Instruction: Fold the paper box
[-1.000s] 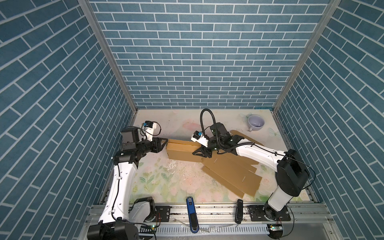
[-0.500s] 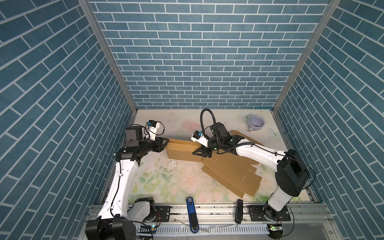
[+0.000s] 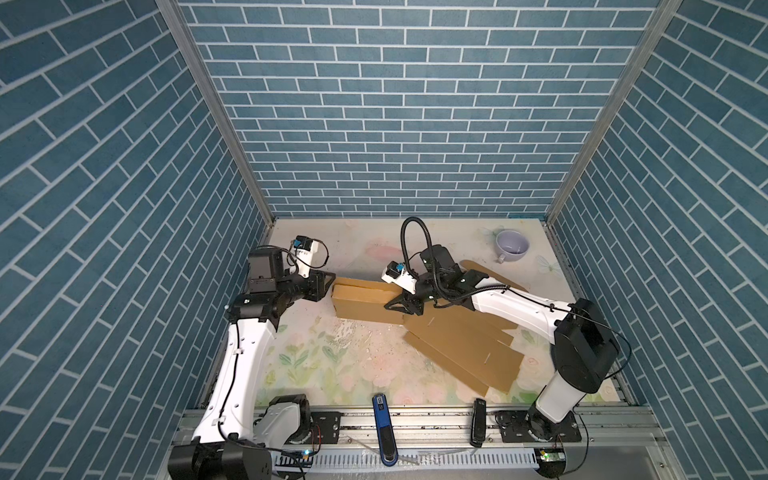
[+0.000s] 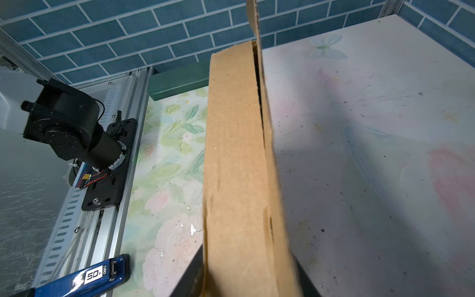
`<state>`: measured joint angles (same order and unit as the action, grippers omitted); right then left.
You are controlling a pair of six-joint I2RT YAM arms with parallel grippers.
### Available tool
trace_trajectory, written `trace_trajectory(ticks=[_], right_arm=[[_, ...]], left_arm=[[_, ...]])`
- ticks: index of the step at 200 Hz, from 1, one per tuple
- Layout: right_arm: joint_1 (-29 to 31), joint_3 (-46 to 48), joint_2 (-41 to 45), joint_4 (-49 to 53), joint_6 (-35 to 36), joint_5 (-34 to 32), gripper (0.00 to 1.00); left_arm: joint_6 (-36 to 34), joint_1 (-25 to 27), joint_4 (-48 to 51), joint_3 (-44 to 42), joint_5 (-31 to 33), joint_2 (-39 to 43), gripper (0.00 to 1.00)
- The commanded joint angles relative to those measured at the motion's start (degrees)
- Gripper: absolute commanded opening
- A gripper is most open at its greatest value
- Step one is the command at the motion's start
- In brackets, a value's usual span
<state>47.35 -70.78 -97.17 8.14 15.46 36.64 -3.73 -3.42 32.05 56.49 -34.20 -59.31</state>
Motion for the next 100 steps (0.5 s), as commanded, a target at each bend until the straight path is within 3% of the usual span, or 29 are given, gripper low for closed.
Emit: trace_trajectory(ticks=[1,100], right_arm=[[0.20,-0.44,1.76,-1.75,1.59,1.06,0.15],[0.20,-0.08,2.01,-2.42,0.66,0.89,0.15]], left_arm=[[-0.84,0.93,1.16,-0.41,-1.15,-0.66,0.44],[-1.53,1.66,2.48,-0.24,-0.91,-1.86,0.37]])
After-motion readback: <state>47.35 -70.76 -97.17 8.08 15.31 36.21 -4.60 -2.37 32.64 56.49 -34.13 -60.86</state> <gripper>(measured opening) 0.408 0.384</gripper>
